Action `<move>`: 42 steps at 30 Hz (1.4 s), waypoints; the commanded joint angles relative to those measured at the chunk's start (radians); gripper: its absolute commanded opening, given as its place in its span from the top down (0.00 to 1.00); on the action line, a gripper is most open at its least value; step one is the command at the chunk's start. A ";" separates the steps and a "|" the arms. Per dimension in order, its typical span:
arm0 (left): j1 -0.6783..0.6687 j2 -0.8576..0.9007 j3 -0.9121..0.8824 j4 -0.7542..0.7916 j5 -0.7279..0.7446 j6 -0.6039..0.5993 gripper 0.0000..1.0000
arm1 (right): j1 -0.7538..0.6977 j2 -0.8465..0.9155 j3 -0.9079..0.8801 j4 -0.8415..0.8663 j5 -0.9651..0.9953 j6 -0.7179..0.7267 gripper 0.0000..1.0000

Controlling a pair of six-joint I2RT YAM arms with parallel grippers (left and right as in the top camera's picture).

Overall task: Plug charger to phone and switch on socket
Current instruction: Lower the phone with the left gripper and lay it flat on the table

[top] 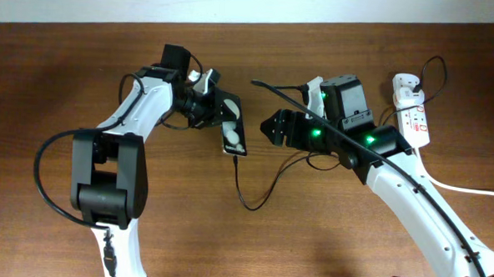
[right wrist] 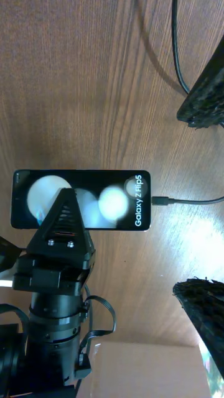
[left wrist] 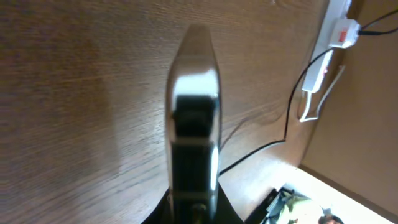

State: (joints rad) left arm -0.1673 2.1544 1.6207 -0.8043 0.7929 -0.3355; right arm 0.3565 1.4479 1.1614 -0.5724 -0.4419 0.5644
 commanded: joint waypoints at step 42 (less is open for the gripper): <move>-0.003 0.124 -0.003 0.048 -0.102 -0.038 0.87 | -0.005 0.001 0.010 0.000 0.013 -0.034 0.19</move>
State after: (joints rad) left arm -0.1673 2.2559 1.6176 -0.7521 0.6971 -0.3603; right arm 0.3565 1.4479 1.1614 -0.5728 -0.4416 0.5446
